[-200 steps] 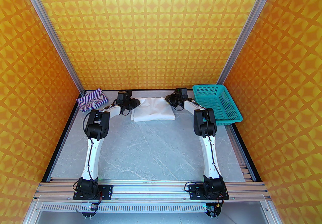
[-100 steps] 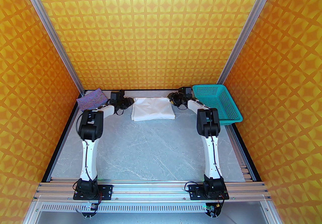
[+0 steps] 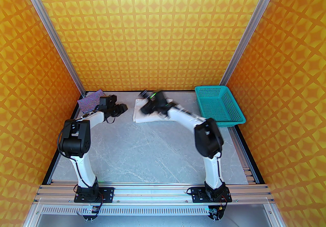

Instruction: Fold and stack the mixed laundry pile

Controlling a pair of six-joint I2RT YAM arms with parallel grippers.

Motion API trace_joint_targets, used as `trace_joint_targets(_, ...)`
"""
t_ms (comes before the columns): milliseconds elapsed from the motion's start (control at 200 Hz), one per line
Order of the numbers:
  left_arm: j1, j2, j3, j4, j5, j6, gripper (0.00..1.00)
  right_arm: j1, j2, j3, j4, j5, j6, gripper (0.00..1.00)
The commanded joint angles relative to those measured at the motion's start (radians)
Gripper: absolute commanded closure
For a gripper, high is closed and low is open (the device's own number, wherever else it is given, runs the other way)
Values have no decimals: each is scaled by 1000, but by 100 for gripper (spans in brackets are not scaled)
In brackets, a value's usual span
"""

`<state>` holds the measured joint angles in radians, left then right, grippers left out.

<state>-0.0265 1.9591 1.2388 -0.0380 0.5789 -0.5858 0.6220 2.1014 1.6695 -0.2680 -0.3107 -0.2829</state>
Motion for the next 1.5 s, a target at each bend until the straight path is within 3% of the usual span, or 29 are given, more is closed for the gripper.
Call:
trace_joint_targets(0,27,-24,-31,-2,50,18,56,0,101,63,-68,57,-314,44)
trace_joint_targets(175,44,-9,-61,29,79,-4,55,46,238,202,-177,127,-446,43)
trace_joint_targets(385,45,18,-75,66,90,-67,51,48,349,335,-241,190,-465,47)
trace_joint_targets(505,44,27,-95,116,84,-153,50,47,358,362,-254,173,-458,67)
trace_joint_targets(585,39,32,-113,162,78,-222,49,45,324,322,-194,148,-421,89)
trace_joint_targets(650,26,40,-123,209,75,-284,46,41,275,265,-119,100,-385,100)
trace_joint_targets(835,-39,67,-144,311,65,-413,35,12,156,110,63,-45,-294,100)
trace_joint_targets(1105,-97,107,-140,389,43,-513,24,-19,80,-18,179,-123,-261,100)
trace_joint_targets(1345,-157,167,-96,471,34,-603,24,-20,69,-50,202,-179,-253,100)
trace_joint_targets(1495,-190,215,-52,488,12,-651,29,-20,43,-91,248,-201,-242,100)
